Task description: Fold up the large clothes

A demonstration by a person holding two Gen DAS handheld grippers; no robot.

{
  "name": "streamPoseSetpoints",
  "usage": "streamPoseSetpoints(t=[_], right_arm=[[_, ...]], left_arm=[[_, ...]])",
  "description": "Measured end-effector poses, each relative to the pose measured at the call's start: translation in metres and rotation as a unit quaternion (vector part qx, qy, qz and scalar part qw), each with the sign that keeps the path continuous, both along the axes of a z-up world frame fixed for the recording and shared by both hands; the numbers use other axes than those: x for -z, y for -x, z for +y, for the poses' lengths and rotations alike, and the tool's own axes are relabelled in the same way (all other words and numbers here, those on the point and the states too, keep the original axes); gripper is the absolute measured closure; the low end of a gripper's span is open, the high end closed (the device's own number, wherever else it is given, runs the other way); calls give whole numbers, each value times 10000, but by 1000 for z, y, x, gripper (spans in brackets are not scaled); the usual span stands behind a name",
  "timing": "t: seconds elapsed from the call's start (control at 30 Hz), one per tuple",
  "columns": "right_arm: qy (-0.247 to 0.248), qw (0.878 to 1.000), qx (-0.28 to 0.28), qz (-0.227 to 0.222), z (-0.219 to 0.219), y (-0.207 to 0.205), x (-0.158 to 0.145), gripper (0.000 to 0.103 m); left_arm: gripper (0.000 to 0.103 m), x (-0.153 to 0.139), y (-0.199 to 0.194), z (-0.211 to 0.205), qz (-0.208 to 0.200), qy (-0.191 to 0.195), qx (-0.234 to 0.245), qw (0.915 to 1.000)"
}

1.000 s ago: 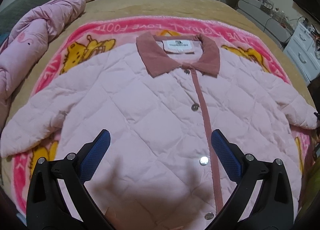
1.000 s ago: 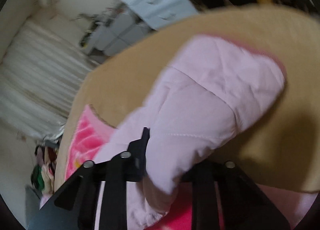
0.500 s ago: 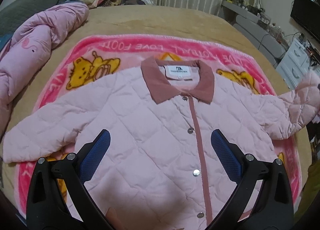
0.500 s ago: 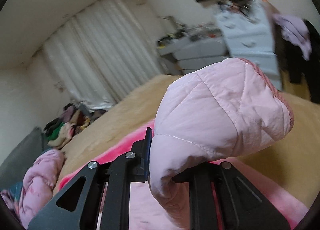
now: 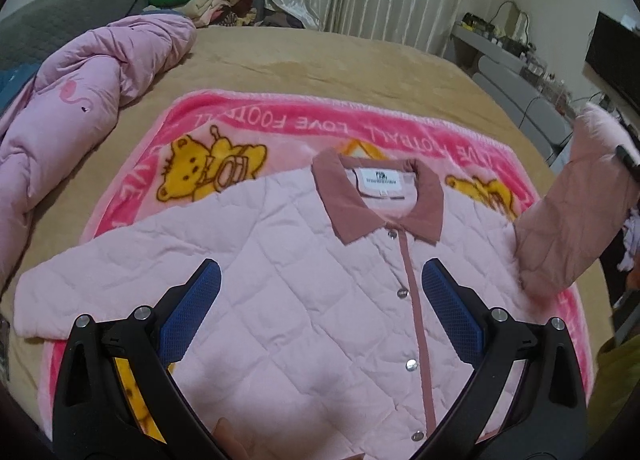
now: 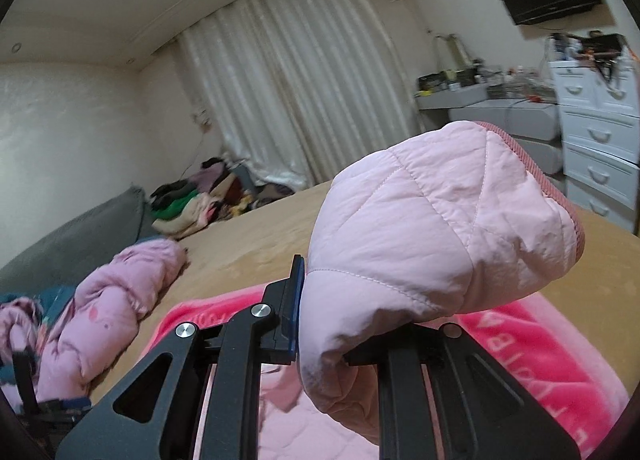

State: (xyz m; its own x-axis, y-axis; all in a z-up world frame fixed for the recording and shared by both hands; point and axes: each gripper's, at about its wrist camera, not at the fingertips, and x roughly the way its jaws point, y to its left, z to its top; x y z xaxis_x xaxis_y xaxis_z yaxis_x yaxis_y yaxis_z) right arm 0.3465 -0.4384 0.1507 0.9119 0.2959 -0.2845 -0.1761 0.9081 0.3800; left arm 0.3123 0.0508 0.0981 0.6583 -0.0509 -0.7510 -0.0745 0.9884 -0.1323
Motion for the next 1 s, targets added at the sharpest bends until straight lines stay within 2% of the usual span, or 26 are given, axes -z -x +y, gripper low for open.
streamPoseSetpoints(t=[0.2, 0.4, 0.67, 0.87, 0.97, 1.0], right_arm=[[240, 9992, -324, 74, 50, -10, 7, 89], [879, 9937, -666, 192, 115, -14, 39, 89], [1199, 9826, -1180, 784, 186, -17, 108, 89], [1281, 9735, -1327, 1352, 214, -19, 166, 88], [1155, 9693, -1373, 1684, 219, -18, 191, 85], [1027, 9682, -1435, 1772, 219, -16, 198, 78]], left_arm=[[9, -17, -4, 27, -228, 8, -128, 9997], [9, 5, -1, 51, -168, 307, -176, 9992], [9, 51, 1, 67, 55, 609, -192, 9979], [9, 82, 3, 76, 275, 875, -251, 9955], [9, 92, 4, 80, 370, 988, -274, 9940], [9, 95, 5, 81, 396, 1019, -286, 9936]])
